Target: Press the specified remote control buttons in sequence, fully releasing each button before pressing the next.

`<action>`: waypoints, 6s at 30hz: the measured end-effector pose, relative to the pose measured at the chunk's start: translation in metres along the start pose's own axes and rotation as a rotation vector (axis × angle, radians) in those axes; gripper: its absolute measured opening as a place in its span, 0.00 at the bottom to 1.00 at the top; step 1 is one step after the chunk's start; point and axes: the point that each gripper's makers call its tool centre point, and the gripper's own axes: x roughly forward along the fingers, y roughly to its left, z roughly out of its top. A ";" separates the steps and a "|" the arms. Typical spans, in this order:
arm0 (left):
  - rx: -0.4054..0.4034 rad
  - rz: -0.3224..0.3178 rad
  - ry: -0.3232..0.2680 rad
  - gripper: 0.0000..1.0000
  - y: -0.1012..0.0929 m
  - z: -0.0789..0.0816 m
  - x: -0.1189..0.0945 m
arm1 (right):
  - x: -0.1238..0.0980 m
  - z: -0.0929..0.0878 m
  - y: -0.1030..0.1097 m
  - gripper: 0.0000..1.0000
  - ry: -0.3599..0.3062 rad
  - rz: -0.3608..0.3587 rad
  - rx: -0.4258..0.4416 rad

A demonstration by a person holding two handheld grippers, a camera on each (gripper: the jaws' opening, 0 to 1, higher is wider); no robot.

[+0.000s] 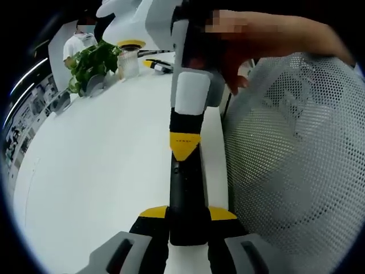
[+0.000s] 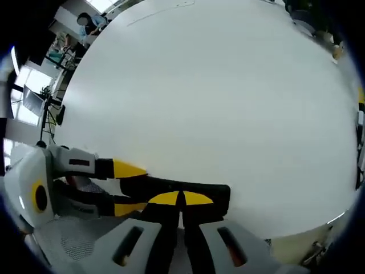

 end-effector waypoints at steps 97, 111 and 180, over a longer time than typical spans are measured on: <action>-0.004 -0.004 0.000 0.24 -0.003 0.003 0.003 | 0.001 -0.012 0.001 0.00 0.029 0.004 -0.009; -0.002 -0.005 0.000 0.24 -0.003 0.003 0.002 | 0.000 -0.020 0.000 0.00 0.070 0.023 0.051; 0.000 -0.006 -0.018 0.25 -0.003 0.004 0.002 | 0.005 -0.022 0.014 0.00 0.135 0.070 0.051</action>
